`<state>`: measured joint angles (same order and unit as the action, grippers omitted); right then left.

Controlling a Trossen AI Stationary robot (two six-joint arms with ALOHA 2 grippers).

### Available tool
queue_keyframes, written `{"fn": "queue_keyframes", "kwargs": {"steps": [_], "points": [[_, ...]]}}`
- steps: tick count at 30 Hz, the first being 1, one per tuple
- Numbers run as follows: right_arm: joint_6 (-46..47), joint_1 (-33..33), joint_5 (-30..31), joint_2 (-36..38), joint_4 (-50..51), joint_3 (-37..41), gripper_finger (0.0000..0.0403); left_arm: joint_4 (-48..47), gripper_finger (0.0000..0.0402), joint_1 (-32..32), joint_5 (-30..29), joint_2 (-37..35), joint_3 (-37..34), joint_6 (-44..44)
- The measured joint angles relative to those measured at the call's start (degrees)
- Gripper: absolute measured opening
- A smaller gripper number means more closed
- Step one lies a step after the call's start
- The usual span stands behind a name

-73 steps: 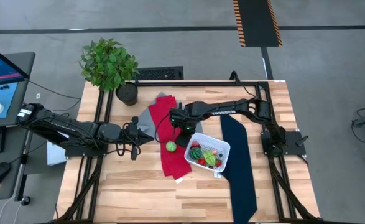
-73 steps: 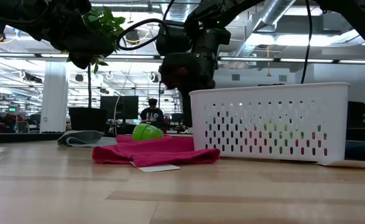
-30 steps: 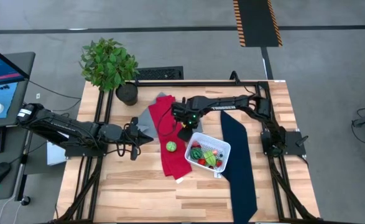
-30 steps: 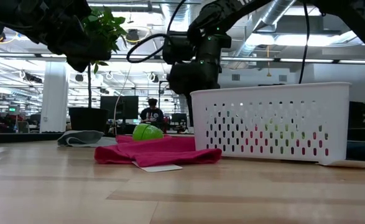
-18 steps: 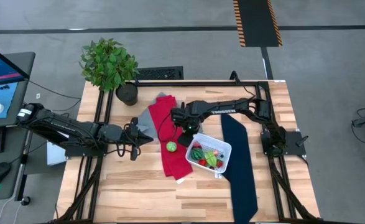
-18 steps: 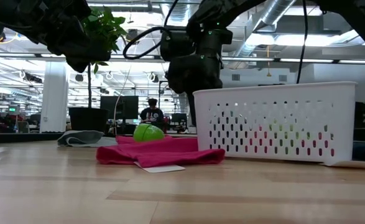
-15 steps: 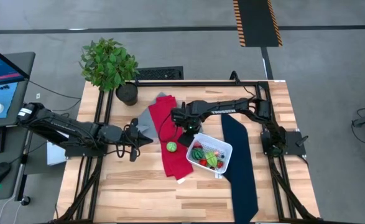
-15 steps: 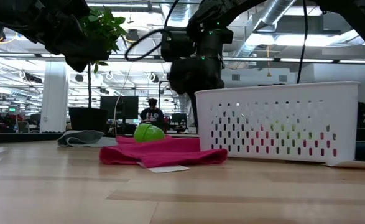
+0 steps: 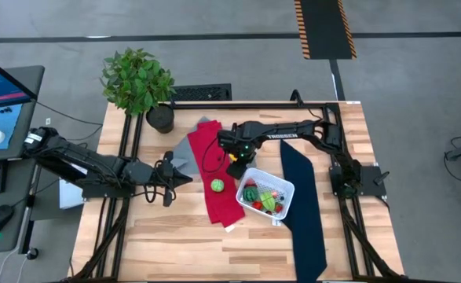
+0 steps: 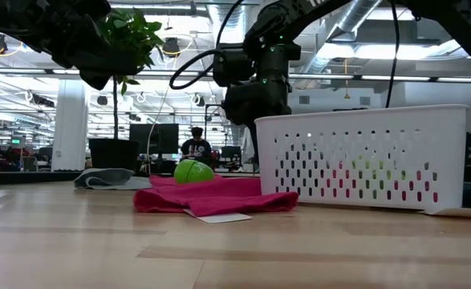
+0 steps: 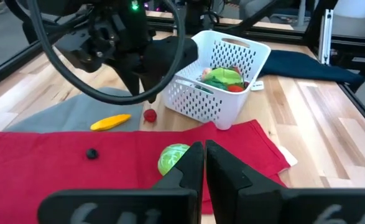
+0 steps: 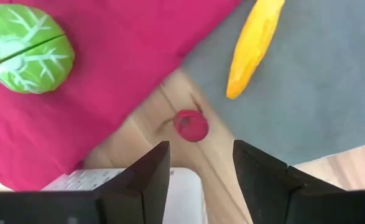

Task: Pick and placing Produce into tupperware
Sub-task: Put the cherry into the white bin

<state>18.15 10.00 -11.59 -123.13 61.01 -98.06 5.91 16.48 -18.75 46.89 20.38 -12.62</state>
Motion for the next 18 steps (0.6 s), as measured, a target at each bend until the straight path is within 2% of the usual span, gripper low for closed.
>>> {"fn": "queue_keyframes", "kwargs": {"steps": [6, 10, 18], "points": [[-0.07, -0.28, -0.70, 0.00, -0.13, 0.00, 0.0198, 0.00, 0.0006, 0.01, -0.03, -0.02, 0.00, -0.21], [-0.14, -1.37, -3.42, 0.00, -0.34, 0.00, 0.0196, -0.02, 0.0006, 0.01, -0.04, 0.00, 0.00, -0.26], [0.78, -2.10, -3.59, 0.00, 0.51, 0.00, 0.0194, -0.01, 0.0006, 0.01, -0.06, -0.01, 0.00, -0.24]]}}
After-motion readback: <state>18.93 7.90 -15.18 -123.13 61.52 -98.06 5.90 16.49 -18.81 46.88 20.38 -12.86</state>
